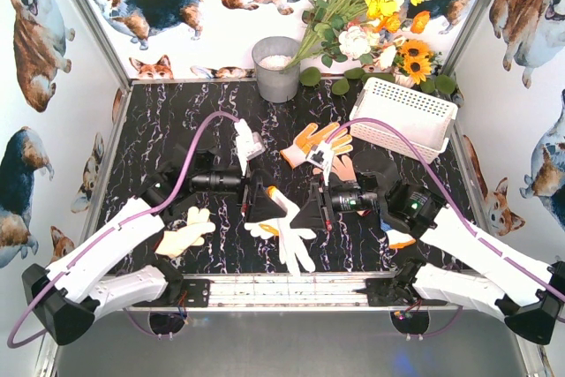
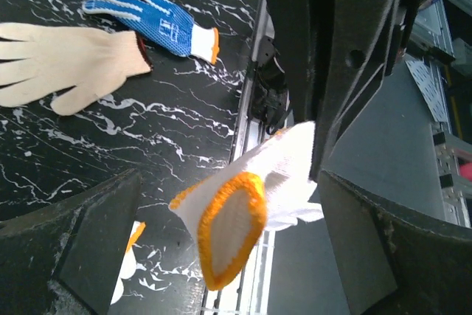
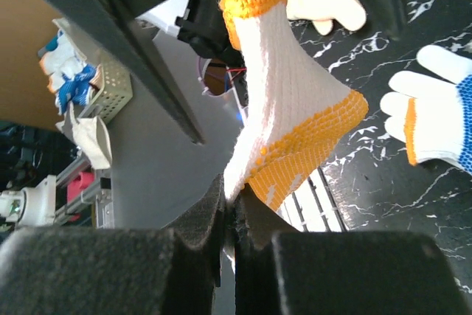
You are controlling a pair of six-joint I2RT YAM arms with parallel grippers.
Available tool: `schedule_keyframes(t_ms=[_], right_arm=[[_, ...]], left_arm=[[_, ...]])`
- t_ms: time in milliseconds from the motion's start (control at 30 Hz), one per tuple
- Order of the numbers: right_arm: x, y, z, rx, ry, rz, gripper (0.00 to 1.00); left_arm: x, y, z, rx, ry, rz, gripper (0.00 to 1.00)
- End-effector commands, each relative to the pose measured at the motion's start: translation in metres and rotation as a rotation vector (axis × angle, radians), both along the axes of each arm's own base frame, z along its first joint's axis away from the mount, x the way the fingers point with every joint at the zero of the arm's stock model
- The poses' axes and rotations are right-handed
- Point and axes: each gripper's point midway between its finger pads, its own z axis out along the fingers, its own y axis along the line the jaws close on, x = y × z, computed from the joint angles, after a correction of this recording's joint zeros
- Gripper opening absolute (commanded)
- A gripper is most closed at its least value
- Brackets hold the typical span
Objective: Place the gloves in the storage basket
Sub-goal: Turn over the glove at the center of the board.
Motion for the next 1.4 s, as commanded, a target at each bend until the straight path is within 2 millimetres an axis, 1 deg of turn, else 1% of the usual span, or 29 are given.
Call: schedule_keyframes(t_ms=[0,33,67,167,200,300,333,400,500,600,633,667,767,800,867,900,1000,1033,1067,1100,1133,1167,1233,1300,1367], right_arm=[[-0.01,0.005,0.031,0.106,-0.073,0.102,0.0],[-0.011,0.005,0.03,0.104,-0.077,0.11,0.0],[-0.01,0.004,0.029,0.095,-0.08,0.103,0.0],[0.0,0.001,0.02,0.046,-0.083,0.055,0.0],[0.003,0.0,0.017,0.032,-0.079,0.041,0.0],[0.015,-0.004,0.008,-0.009,-0.074,-0.025,0.0],[0.019,-0.006,0.004,-0.024,-0.072,-0.047,0.0],[0.028,-0.01,-0.003,-0.059,-0.072,-0.098,0.0],[0.044,-0.02,-0.014,-0.128,-0.08,-0.196,0.0],[0.063,-0.035,-0.025,-0.204,-0.092,-0.327,0.0],[0.071,-0.041,-0.029,-0.23,-0.096,-0.383,0.0],[0.078,-0.049,-0.033,-0.262,-0.098,-0.437,0.08],[0.098,-0.078,-0.044,-0.366,-0.091,-0.626,0.49],[0.104,-0.09,-0.047,-0.403,-0.085,-0.696,0.59],[0.109,-0.111,-0.052,-0.462,-0.07,-0.803,0.69],[0.11,-0.119,-0.053,-0.48,-0.067,-0.842,0.71],[0.107,-0.134,-0.055,-0.498,-0.055,-0.906,0.74],[0.105,-0.138,-0.055,-0.497,-0.049,-0.921,0.75],[0.103,-0.141,-0.055,-0.491,-0.043,-0.934,0.75],[0.101,-0.144,-0.056,-0.487,-0.035,-0.946,0.76],[0.099,-0.147,-0.057,-0.479,-0.027,-0.96,0.76],[0.097,-0.149,-0.059,-0.467,-0.013,-0.975,0.77],[0.093,-0.15,-0.063,-0.444,0.011,-0.991,0.78],[0.09,-0.152,-0.071,-0.436,0.042,-1.014,0.78],[0.089,-0.155,-0.08,-0.444,0.077,-1.04,0.78]], left_arm=[[-0.014,-0.003,-0.005,-0.003,0.003,-0.096,0.97],[-0.016,-0.004,-0.003,-0.019,0.007,-0.113,0.93],[-0.019,-0.005,0.0,-0.034,0.01,-0.129,0.86],[-0.024,-0.005,0.003,-0.053,0.013,-0.149,0.67],[-0.025,-0.004,0.003,-0.053,0.014,-0.15,0.59],[-0.026,-0.002,-0.005,-0.037,0.029,-0.138,0.31],[-0.025,-0.001,-0.009,-0.025,0.031,-0.127,0.24],[-0.021,0.002,-0.017,0.004,0.033,-0.095,0.15],[-0.012,0.002,-0.022,0.023,0.023,-0.036,0.0],[-0.001,-0.007,-0.021,0.003,-0.001,0.032,0.0],[0.006,-0.011,-0.023,0.011,-0.021,0.073,0.0],[0.015,-0.014,-0.026,0.029,-0.041,0.126,0.0],[0.048,-0.021,-0.033,0.1,-0.083,0.279,0.0],[0.058,-0.023,-0.035,0.122,-0.091,0.32,0.0],[0.079,-0.025,-0.035,0.163,-0.113,0.396,0.0],[0.088,-0.027,-0.032,0.175,-0.134,0.424,0.0],[0.108,-0.031,-0.024,0.236,-0.232,0.497,0.0],[0.112,-0.032,-0.026,0.263,-0.26,0.516,0.0],[0.111,-0.035,-0.027,0.285,-0.285,0.515,0.0],[0.107,-0.04,-0.032,0.311,-0.3,0.497,0.0],[0.097,-0.047,-0.04,0.334,-0.307,0.458,0.0],[0.088,-0.054,-0.051,0.361,-0.305,0.424,0.0],[0.068,-0.063,-0.082,0.422,-0.268,0.352,0.0],[0.05,-0.067,-0.112,0.476,-0.209,0.311,0.0],[0.03,-0.072,-0.137,0.501,-0.147,0.27,0.0]])
